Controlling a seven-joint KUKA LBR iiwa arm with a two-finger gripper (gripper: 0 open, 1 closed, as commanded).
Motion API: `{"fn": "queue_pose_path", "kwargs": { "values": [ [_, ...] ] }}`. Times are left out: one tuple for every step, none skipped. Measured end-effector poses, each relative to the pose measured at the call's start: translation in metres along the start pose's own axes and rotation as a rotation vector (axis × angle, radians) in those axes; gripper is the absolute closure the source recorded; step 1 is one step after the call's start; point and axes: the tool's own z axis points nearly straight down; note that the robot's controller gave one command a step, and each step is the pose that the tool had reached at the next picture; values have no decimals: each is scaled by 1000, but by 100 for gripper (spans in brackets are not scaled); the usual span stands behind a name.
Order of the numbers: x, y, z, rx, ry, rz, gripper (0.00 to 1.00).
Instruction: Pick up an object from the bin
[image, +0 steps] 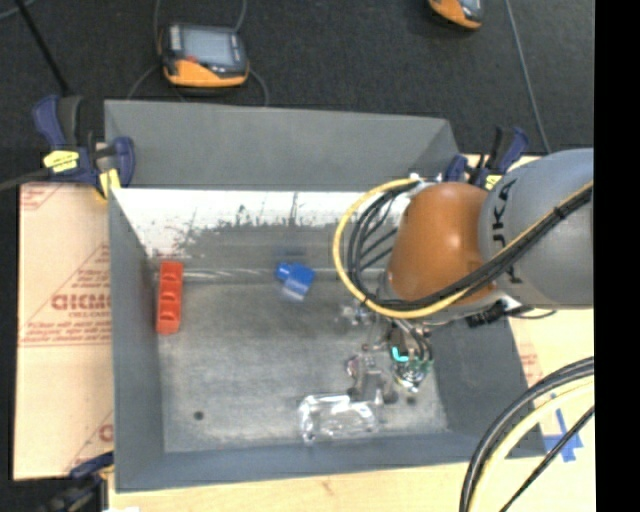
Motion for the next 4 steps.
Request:
{"fn": "queue_pose_path", "kwargs": {
  "values": [
    [48, -38, 53, 1, -24, -305, 0],
    [48, -16, 56, 11, -15, -644, 0],
    [45, 12, 56, 14, -13, -944, 0],
    [34, 21, 57, 10, 3, -906, 0]
  ]
}}
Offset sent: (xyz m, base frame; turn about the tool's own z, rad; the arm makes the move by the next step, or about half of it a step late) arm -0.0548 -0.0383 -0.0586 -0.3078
